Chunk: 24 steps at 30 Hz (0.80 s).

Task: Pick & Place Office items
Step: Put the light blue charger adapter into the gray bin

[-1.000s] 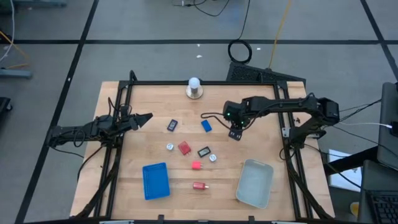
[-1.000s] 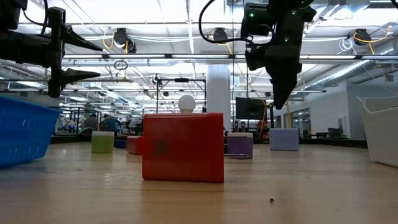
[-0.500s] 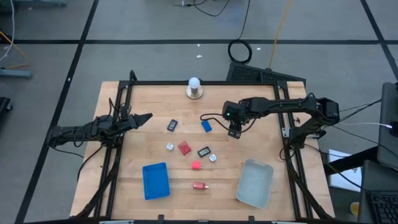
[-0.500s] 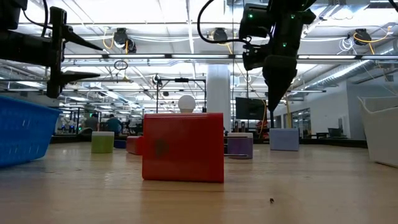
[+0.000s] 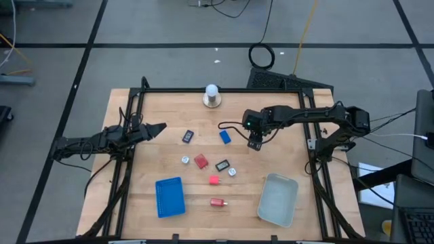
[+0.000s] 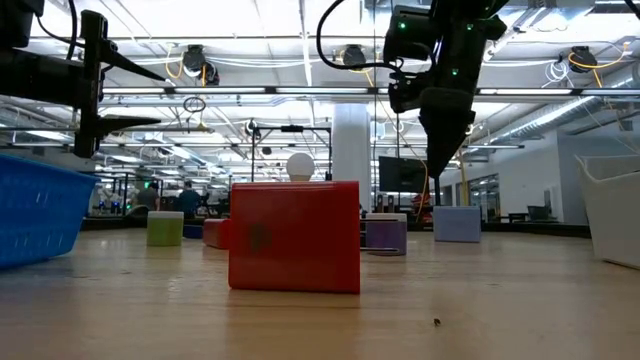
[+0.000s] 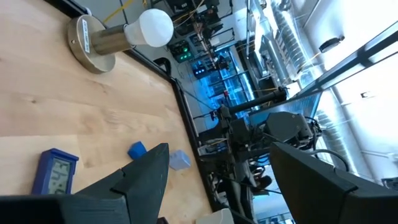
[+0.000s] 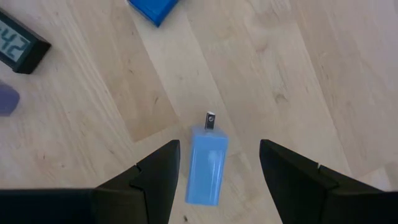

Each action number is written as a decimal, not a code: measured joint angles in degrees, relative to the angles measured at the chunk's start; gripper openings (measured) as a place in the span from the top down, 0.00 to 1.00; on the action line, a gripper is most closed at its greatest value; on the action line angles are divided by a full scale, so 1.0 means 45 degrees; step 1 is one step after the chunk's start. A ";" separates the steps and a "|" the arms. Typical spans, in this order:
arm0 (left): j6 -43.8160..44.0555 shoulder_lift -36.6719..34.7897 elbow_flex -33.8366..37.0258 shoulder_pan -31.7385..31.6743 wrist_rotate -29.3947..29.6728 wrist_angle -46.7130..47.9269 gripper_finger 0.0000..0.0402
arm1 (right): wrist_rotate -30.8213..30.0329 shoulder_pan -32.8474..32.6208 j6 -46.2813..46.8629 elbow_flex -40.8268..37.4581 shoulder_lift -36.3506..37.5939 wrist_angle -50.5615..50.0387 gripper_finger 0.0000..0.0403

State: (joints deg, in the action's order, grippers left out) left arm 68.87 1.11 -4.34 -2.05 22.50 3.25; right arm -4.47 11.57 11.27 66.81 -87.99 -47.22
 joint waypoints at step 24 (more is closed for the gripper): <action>0.0769 0.0003 0.0000 0.0000 0.0015 -0.0005 0.31 | 0.0435 0.0002 0.1216 -0.2221 0.0010 0.1547 0.47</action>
State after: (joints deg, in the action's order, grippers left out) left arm 72.34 1.12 -4.34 -2.04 22.57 3.22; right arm -2.51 11.58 16.74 56.81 -87.94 -40.26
